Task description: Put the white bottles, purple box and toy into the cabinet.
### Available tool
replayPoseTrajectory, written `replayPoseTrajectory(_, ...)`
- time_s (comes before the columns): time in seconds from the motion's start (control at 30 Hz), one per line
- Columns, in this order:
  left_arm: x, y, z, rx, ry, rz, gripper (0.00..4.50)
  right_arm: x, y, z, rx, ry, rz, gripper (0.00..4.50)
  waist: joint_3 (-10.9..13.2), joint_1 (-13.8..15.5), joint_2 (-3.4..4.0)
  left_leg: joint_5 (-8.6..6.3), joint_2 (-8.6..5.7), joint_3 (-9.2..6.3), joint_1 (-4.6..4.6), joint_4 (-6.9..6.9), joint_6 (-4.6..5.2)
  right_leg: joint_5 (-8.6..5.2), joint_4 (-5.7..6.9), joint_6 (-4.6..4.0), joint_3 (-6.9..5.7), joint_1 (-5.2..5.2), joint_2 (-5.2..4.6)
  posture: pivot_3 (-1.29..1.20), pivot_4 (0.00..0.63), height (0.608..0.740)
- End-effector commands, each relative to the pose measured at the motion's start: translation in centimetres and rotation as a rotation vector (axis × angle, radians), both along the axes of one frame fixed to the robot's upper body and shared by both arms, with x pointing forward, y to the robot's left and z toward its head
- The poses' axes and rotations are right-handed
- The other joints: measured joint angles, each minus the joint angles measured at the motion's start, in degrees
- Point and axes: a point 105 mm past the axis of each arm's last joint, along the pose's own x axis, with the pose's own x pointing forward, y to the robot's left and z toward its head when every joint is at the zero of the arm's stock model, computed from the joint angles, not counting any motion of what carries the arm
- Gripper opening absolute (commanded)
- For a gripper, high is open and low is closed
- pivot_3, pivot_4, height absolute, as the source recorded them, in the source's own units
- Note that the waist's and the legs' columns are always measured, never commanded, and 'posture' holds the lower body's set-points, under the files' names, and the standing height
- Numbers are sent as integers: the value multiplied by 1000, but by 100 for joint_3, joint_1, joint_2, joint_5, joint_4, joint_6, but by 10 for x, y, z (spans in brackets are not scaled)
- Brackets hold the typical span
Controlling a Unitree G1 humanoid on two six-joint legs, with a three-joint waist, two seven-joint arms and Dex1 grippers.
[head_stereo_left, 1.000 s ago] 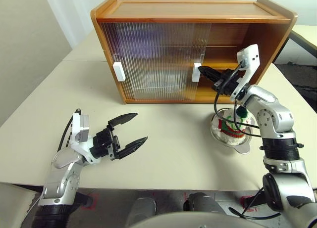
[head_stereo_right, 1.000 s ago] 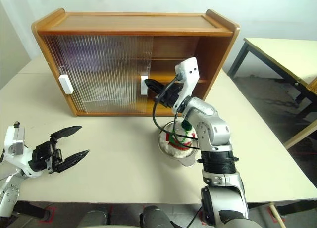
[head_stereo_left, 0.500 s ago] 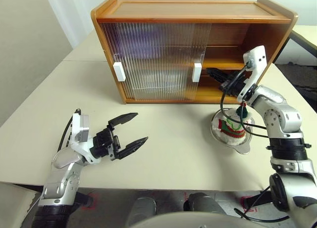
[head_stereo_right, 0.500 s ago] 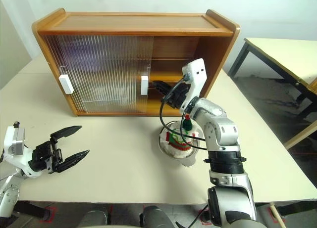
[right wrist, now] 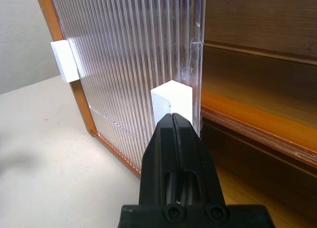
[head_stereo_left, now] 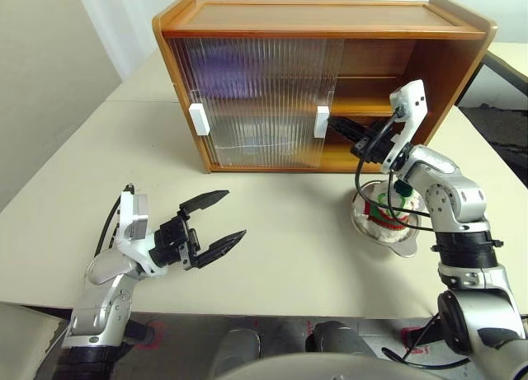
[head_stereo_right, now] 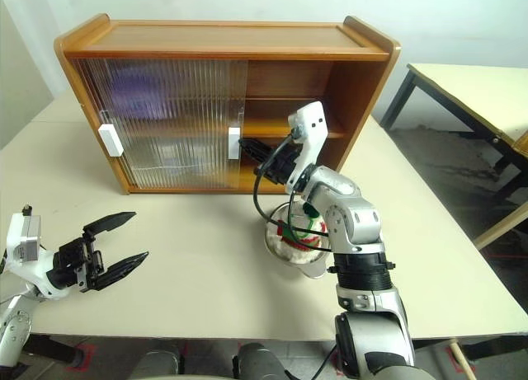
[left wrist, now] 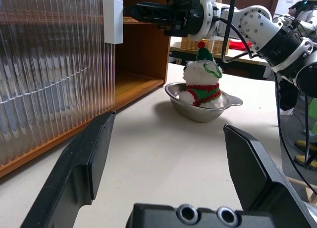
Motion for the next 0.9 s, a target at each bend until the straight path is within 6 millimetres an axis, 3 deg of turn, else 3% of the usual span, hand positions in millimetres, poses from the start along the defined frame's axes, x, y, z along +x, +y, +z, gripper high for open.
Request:
replayPoseTrajectory(0.03, -2, -2, 0, 0, 4, -9, 4500, -3, 3, 4, -3, -11, 27, 29, 0, 0, 0, 0, 0, 0, 0, 0, 0, 0, 0, 0, 0, 0, 0, 25, 0, 740)
replayPoseTrajectory(0.27, 0, -3, 1, -1, 3, -19, 4500, -3, -27, 14, -12, -13, 11, 185, 0, 11, 0, 1, -5, 0, -2, 1, -2, 1, 0, -2, 1, 2, -2, 8, 0, 740)
replayPoseTrajectory(0.4, 1, -3, 2, 1, 2, -23, 4500, -12, -48, 25, 16, 16, 63, 1288, -1, 41, -1, 5, -14, 2, -5, 2, -10, -2, -1, 2, 3, 4, -6, 8, 0, 740)
replayPoseTrajectory(0.63, 1, -2, 2, 5, 2, -24, 4500, -35, -91, 46, 27, 47, 114, 3836, -1, 56, -2, 10, -22, 15, -4, 3, -18, -7, 1, 10, 2, 6, -3, -1, 0, 740)
replayPoseTrajectory(0.7, 1, -2, 3, 6, 1, -23, 4500, -52, -105, 34, -26, 139, 156, 4472, -7, 82, -13, 11, -29, 18, -4, 4, -19, -21, 1, 35, -2, 12, -3, -2, 0, 740)
replayPoseTrajectory(0.9, -1, -4, 3, 0, 4, -40, 4500, -112, -151, -26, -190, 513, 191, 4472, -5, 150, -22, 6, -46, 36, -12, 24, -32, -58, 0, 80, -2, 21, -17, -14, 0, 740)
